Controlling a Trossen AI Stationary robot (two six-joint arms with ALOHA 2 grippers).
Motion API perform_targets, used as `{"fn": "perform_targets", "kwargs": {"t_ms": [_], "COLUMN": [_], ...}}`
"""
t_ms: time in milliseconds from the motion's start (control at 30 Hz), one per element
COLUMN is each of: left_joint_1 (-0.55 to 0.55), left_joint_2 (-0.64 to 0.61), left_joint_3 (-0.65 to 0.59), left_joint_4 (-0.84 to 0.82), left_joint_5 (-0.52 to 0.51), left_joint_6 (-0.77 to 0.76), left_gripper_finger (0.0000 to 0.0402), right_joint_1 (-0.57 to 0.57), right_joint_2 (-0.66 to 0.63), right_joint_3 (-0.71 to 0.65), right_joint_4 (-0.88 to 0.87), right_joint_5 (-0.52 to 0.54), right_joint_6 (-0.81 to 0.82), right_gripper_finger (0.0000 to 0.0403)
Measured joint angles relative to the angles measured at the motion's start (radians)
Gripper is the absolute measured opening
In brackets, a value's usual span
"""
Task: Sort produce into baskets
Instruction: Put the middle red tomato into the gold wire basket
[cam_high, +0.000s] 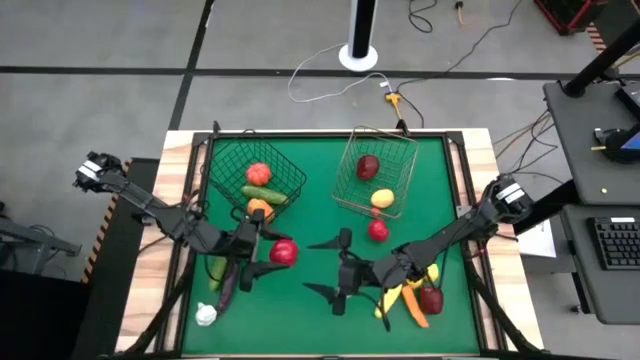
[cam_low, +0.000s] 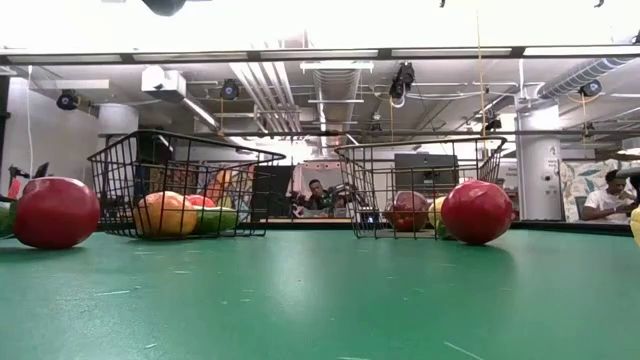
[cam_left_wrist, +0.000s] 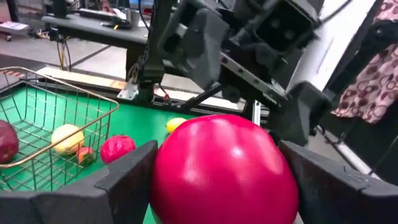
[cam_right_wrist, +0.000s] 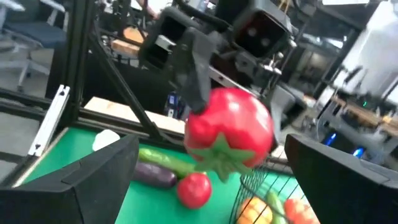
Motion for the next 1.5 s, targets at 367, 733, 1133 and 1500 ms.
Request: {"fn": "perform_targets", "kwargs": {"t_ms": [367,733,1133,1500], "left_joint_1": [0.0,0.0,0.001,0.001], "left_joint_2": [0.007,0.034,0.04,0.026], "left_joint_3": [0.0,0.001,0.001,0.001], "left_joint_4": [0.04,0.077,0.099,0.066], "left_joint_5": [-0.001,0.006,0.025,0.049], "left_joint_6": [-0.067,-0.066,-0.04,0.021], "left_gripper_finger": [0.0301,0.0301,0.0301,0.0323], "right_joint_1": [0.002,-0.019,-0.029,-0.029], "right_joint_2": [0.155,0.22,0.217,0.202], "right_joint_3": [0.178,0.266,0.258,0.257], "right_joint_4": [-0.009,-0.008,-0.013,-0.057], "right_joint_5": [0.14,0.183,0.179,0.173], "right_joint_6": [-0.197,-0.273,-0.273,-0.21], "right_gripper_finger": [0.0396,0.0392,0.031,0.0315]}}
